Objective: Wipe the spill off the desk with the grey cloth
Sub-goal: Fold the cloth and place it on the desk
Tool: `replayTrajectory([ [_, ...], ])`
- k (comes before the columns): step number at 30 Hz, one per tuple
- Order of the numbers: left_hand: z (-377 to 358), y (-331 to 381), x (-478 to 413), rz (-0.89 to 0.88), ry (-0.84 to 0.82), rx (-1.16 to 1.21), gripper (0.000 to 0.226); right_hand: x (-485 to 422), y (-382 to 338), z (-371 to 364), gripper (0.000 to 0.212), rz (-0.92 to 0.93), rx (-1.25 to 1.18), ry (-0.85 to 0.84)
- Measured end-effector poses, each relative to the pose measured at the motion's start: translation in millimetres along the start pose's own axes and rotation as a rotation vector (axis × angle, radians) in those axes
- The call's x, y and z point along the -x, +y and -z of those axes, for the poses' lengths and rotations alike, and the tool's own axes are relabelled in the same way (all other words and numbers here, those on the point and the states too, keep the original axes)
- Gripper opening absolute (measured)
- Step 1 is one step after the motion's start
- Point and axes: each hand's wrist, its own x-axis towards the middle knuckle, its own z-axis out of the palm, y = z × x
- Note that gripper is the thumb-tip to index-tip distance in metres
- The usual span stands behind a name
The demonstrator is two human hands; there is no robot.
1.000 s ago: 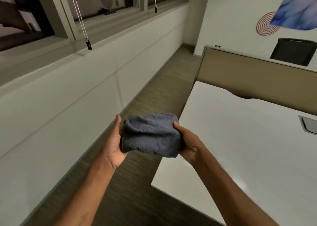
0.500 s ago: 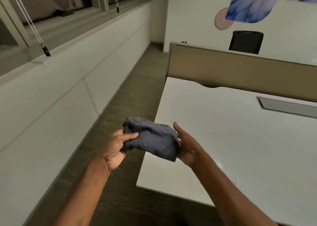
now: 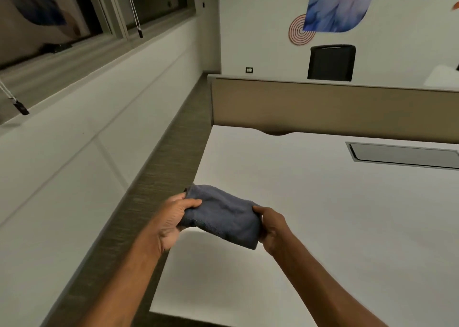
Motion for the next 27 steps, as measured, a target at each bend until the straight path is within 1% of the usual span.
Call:
replayTrajectory([
  [2,-17,-3,-10,0.042,0.003,0.07,0.026,-11,-14,14,0.015,0.001,-0.002,-0.005],
  [5,-39,-12,-26,0.073,0.057,0.042,0.031,-26,-33,30,0.017,0.013,0.01,0.006],
  [7,-52,-15,-34,0.076,0.06,0.06,0.029,-34,-43,39,0.017,0.026,0.031,-0.004],
  [10,-65,-18,-47,0.064,0.063,0.107,0.025,-46,-58,50,0.017,0.069,0.058,-0.052],
  [14,-79,-19,-64,0.06,0.043,0.158,0.03,-61,-75,58,0.02,0.162,0.142,-0.101],
  [17,-83,-16,-79,0.042,0.015,0.147,0.037,-71,-85,57,0.034,0.254,0.212,-0.096],
  [19,-84,-12,-92,0.039,0.009,0.131,0.045,-79,-92,54,0.044,0.312,0.234,-0.081],
  [21,-85,-7,-107,0.043,0.021,0.122,0.049,-88,-99,49,0.048,0.35,0.246,-0.071],
  [25,-84,2,-142,0.069,0.065,0.123,0.036,-110,-111,32,0.052,0.398,0.267,-0.036],
  [27,-82,7,-161,0.084,0.079,0.128,0.036,-123,-115,24,0.055,0.415,0.274,-0.023],
])
